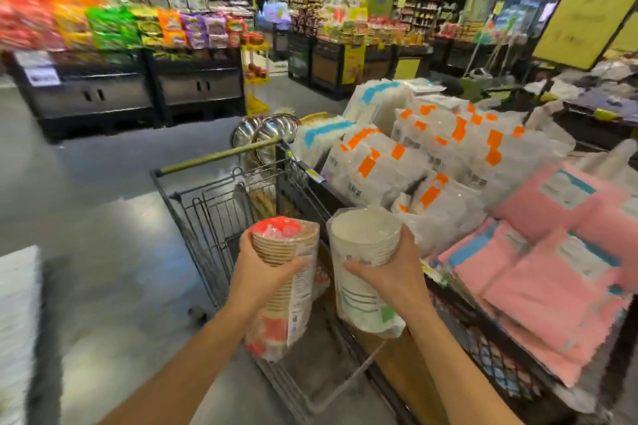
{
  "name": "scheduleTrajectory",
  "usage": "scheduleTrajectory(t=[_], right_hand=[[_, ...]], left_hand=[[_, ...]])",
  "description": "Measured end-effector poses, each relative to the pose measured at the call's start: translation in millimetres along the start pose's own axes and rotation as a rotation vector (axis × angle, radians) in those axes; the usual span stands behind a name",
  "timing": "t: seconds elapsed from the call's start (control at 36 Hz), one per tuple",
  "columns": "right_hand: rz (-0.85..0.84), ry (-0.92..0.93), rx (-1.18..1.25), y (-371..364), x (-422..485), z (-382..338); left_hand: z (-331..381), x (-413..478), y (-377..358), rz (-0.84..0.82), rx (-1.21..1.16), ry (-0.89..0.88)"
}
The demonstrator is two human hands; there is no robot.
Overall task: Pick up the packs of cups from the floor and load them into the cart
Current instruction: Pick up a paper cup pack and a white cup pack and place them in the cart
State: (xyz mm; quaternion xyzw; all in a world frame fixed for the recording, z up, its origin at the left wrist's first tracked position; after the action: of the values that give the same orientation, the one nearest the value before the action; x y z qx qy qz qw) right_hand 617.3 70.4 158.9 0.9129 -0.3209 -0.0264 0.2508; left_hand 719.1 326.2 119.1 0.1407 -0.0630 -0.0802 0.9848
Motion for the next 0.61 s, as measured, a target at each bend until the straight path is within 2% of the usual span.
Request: scheduleTrajectory(t=[0.28,0.5,0.61], right_hand=[[-0.232,-0.045,-0.071,-66.1,109.8,22.6],[-0.38,-0.123,-0.245,-147.4,158.9,29.1],[-0.43,-0.189,-0.377,-205.8,188.7,40.1]], left_hand=[[-42.5,56.8,1.6,0.262,-0.023,0.221],[-151.3,118.3,9.1,0.392,-0.153,0.471],[-171.9,149.8,3.4,0.449,-0.223,0.595]])
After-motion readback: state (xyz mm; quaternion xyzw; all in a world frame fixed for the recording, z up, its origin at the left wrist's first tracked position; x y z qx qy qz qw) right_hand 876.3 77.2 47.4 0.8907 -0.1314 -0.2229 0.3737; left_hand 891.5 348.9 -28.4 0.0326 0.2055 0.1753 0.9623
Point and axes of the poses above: each hand's wrist, its own x-axis towards the middle knuckle, its own y-axis out of the back of the hand, z = x × y, the point moved 8 cm from there along x, towards the middle knuckle, and after that the axes turned 8 degrees about -y, right-handed, at the moved point
